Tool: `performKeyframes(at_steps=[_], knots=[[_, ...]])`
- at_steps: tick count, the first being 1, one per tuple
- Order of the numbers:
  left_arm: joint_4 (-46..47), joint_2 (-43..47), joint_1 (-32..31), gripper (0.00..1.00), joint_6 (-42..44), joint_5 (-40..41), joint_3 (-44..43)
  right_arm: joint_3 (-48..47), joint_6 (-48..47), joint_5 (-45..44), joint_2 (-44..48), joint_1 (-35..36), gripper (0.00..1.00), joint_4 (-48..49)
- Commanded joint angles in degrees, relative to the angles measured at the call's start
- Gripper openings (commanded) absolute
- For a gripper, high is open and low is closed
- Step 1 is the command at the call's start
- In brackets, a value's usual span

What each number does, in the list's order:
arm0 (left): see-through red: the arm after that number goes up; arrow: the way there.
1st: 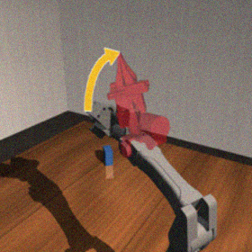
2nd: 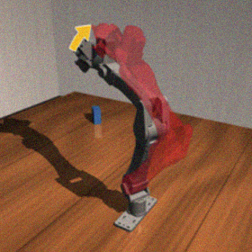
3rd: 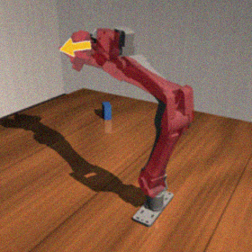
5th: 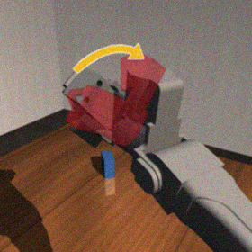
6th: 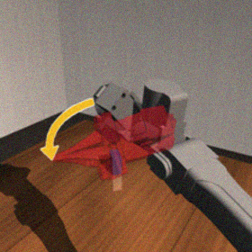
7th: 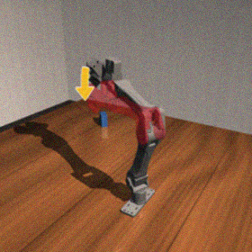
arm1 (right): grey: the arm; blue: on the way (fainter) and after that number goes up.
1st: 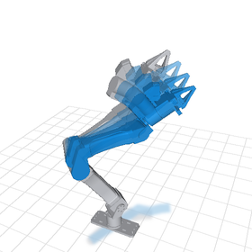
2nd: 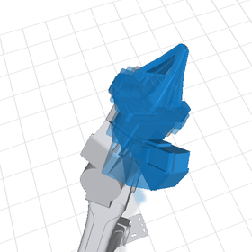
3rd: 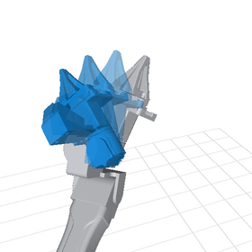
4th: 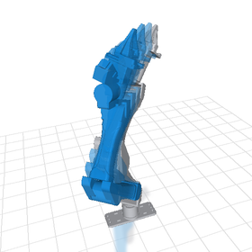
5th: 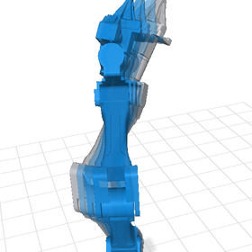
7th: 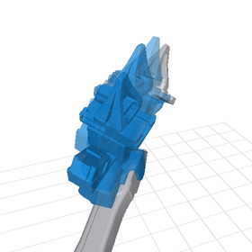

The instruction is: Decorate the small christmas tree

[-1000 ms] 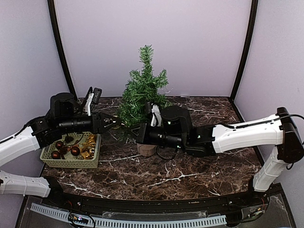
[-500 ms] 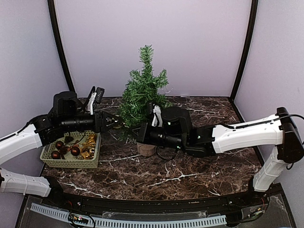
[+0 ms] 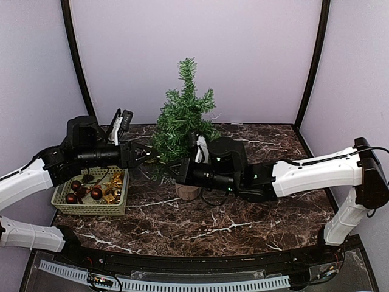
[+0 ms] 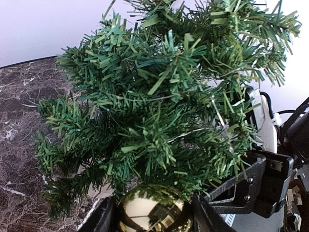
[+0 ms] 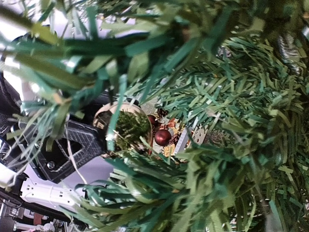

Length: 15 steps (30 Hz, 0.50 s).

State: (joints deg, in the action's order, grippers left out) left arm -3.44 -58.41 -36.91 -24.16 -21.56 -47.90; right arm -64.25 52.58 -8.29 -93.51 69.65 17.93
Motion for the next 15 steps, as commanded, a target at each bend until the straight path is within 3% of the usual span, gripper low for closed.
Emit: performKeyframes(at_steps=[1,15], knots=[[-0.07,4.14,0.26,0.42,0.95,0.86,0.9,0.77,-2.71,2.27,1.99,-0.32,0.0,3.99],[-0.46,4.1,0.3,0.43,0.79,1.19,0.7,0.04,-1.22,1.73,1.27,-0.14,0.0,3.45]])
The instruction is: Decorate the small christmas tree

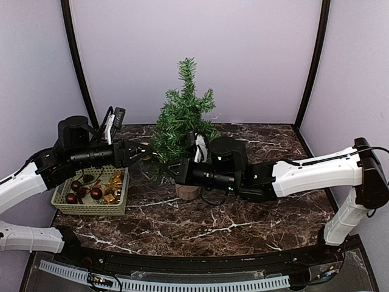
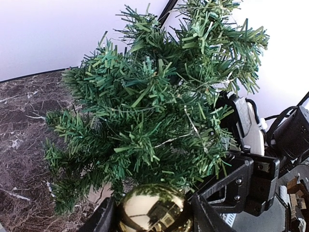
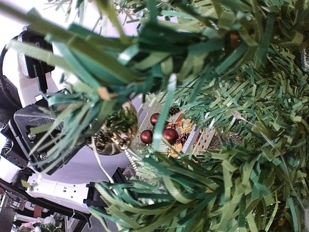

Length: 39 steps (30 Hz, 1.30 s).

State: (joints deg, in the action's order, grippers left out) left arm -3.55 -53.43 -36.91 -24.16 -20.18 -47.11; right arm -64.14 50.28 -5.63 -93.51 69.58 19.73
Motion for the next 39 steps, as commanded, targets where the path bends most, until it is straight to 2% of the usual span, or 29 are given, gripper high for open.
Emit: performKeyframes(at_steps=[1,39], knots=[[-0.28,-1.06,0.27,0.43,0.78,-0.24,-0.17,0.0,1.53,-1.3,1.31,-0.09,0.0,1.39],[6.2,-8.58,0.7,0.44,0.48,-3.37,-2.28,1.99,5.4,-6.46,2.63,-1.13,0.0,-1.71]])
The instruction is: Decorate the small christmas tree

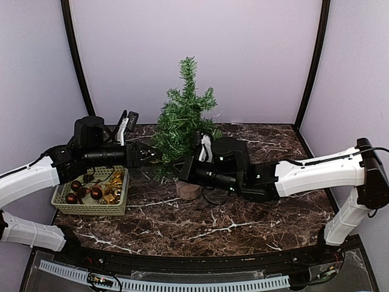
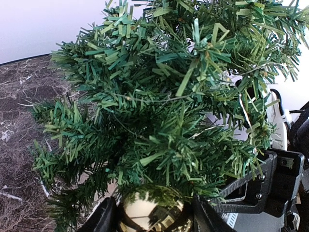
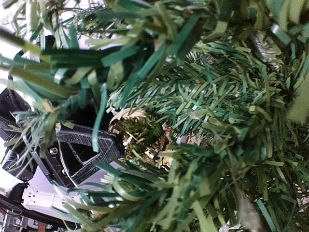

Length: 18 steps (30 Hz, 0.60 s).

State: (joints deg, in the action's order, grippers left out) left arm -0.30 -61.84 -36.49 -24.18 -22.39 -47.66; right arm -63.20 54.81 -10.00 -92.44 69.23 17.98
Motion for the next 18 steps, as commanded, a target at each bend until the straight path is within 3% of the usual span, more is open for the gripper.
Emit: performKeyframes(at_steps=[1,18], knots=[[3.11,-0.37,0.28,0.44,0.53,-1.21,-1.74,1.16,0.95,-2.19,1.56,-0.83,0.0,0.04],[3.33,-2.34,0.37,0.44,0.85,-0.88,-1.48,2.66,2.13,-3.56,1.56,-1.43,0.0,1.18]])
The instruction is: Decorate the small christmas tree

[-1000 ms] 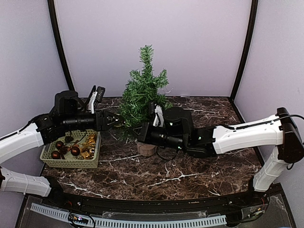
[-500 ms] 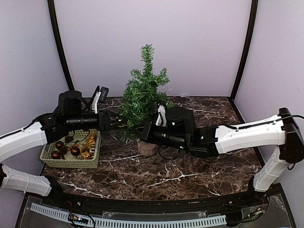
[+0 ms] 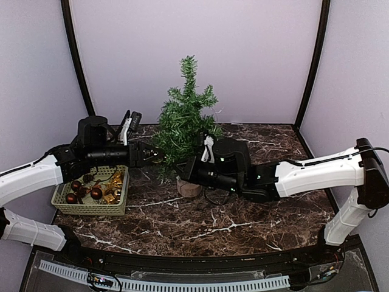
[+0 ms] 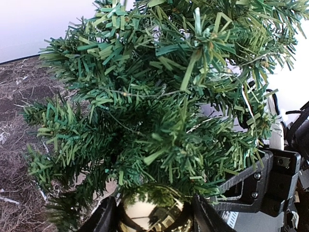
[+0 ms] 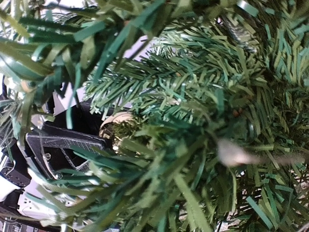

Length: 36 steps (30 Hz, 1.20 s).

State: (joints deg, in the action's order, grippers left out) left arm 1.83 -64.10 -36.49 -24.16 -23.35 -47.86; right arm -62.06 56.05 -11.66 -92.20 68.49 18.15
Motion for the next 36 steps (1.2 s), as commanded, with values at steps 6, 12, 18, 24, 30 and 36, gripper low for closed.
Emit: performKeyframes(at_steps=[6,12,18,24,30,36], knots=[[1.39,-0.79,0.37,0.44,1.33,0.39,-1.07,1.85,1.25,-2.85,1.32,-0.64,0.0,1.1],[2.19,-1.33,0.37,0.43,1.48,0.37,-0.69,2.03,1.34,-3.43,1.56,-0.64,0.0,1.23],[4.23,-1.34,0.42,0.43,0.79,-0.09,-0.64,2.71,0.81,-4.86,3.0,-0.69,0.0,1.91],[7.57,-1.56,0.39,0.43,-0.35,-1.57,-1.31,3.37,-0.4,-5.68,4.16,-0.69,0.0,3.45],[8.42,-2.56,0.37,0.43,-0.85,-2.04,-1.07,4.14,-0.26,-5.95,4.5,-0.59,0.0,4.35],[9.81,-3.43,0.37,0.44,-1.62,-2.26,-0.97,4.34,0.76,-6.26,4.13,-0.62,0.0,4.17]])
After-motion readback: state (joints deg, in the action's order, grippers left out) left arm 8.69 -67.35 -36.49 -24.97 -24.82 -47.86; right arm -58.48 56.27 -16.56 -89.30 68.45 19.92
